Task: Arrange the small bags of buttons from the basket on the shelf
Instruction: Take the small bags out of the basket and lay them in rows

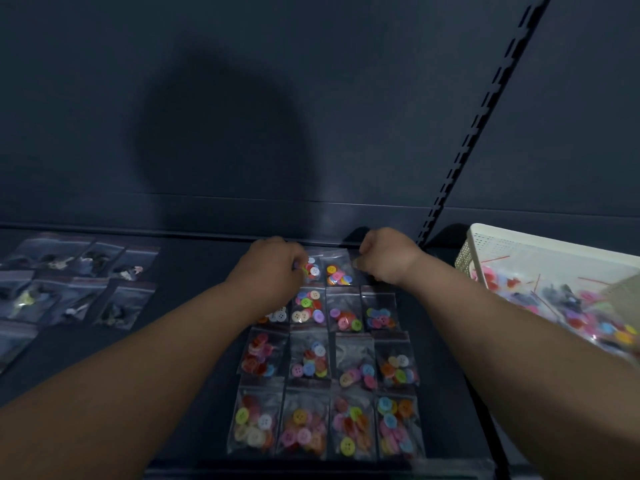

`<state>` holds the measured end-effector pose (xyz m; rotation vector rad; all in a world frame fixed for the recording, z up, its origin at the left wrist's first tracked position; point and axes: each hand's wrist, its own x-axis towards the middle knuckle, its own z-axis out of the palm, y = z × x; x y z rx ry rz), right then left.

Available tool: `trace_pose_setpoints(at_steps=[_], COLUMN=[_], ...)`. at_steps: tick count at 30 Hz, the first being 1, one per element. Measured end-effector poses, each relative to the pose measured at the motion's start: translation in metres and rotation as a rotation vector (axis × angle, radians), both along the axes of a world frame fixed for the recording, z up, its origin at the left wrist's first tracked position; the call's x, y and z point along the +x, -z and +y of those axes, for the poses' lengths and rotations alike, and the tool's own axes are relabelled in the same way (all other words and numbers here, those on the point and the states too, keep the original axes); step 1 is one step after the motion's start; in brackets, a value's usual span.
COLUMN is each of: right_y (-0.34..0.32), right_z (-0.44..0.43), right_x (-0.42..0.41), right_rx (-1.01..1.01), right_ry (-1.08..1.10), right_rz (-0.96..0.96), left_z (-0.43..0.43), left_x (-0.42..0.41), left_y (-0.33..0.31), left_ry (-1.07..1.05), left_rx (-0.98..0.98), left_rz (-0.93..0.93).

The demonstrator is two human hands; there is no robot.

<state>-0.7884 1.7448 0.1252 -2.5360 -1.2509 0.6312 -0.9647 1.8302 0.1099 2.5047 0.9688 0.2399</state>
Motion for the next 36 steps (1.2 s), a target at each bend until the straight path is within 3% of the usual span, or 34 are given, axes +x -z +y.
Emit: trace_pose_setpoints(at_steps=[4, 8, 13, 18, 25, 31, 36], right_y=[-0.018, -0.034, -0.065, -0.078, -0.062, -0.047, -0.032], right_z=[-0.028, -0.069, -0.132, -0.194, -0.238, -0.253, -0.257], right_x=[0.000, 0.004, 0.013, 0.042, 0.105, 0.160, 0.186], right_rx=[0.141, 0.341, 0.404, 0.303, 0.126, -0.127, -0.254], right_ry=[0.037, 0.150, 0.220, 0.279, 0.258, 0.066, -0.092], right_rz=[-0.052, 0.055, 0.022, -0.068, -0.033, -0.069, 0.036], left_z=[-0.011, -0.024, -0.061, -0.104, -0.151, -0.181, -0.198], left_x=[-0.002, 0.005, 0.027, 0.053, 0.121, 0.196, 0.235], left_y=[-0.016, -0.032, -0.048, -0.062, -0.074, -0.056, -0.032], left_ry=[0.025, 0.081, 0.191, 0.293, 0.379, 0.369, 0.434], left_rx=[0.016, -0.004, -0.038, -0.046, 0.002, -0.037, -0.030], left_rz=[-0.014, -0.032, -0.075, -0.158, -0.150, 0.074, 0.284])
